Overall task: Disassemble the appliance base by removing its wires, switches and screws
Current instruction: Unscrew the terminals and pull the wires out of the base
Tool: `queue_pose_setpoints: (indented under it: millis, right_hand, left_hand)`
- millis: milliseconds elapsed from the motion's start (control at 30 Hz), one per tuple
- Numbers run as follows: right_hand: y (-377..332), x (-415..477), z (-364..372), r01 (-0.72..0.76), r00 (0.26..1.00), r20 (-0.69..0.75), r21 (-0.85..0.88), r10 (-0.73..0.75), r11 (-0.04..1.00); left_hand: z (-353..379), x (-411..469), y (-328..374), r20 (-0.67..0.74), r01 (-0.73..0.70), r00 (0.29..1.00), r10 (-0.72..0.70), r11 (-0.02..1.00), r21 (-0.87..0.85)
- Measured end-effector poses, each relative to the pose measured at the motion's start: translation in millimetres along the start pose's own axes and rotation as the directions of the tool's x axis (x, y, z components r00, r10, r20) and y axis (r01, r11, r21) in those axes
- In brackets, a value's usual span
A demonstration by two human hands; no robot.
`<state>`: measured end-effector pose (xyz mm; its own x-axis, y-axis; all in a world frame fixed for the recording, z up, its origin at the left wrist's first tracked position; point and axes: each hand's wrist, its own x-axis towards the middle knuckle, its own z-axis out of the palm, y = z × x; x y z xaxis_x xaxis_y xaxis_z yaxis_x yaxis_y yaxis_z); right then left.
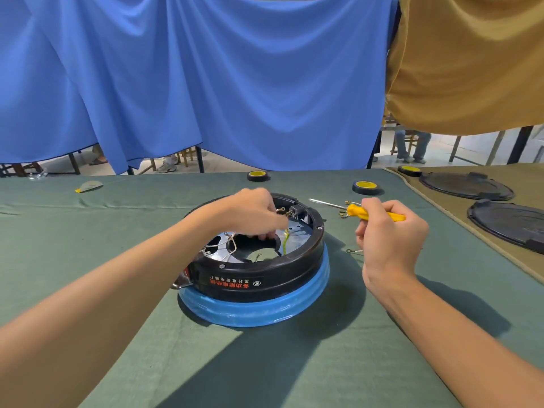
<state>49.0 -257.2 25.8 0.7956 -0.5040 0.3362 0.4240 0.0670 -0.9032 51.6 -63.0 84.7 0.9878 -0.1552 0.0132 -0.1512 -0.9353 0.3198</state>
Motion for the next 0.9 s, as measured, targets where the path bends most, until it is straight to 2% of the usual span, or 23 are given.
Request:
queue_pose_setpoints:
  millis: [67, 133, 533, 767, 900]
  right_hand:
    - [0, 5, -3, -0.019, 0.999, -0.026, -0.003, 0.019, 1.0]
    - [1, 8, -5, -0.022, 0.999, -0.049, -0.023, 0.021, 1.0]
    - [1, 25, -14, -0.086, 0.989, -0.125, -0.016, 0.083, 0.996]
    - [-1, 35, -21, -0.114, 0.98, -0.163, 0.028, 0.117, 0.993]
    - [-7, 46, -28, -0.127, 0.968, -0.208, 0.081, 0.142, 0.989]
  left_hand:
    - [7, -3, 4, 0.107, -0.008, 0.994, -0.011, 0.983, 0.181]
    - [16, -2, 7, 0.111, 0.005, 0.993, -0.037, 0.961, 0.275]
    - [15, 4, 15, 0.178, 0.104, 0.976, -0.129, 0.984, 0.145]
    - [3, 7, 28, 0.031, 0.12, 0.991, -0.129, 0.971, 0.206]
    - [-21, -3, 49, 0.179, 0.061, 0.977, -0.116, 0.957, 0.285]
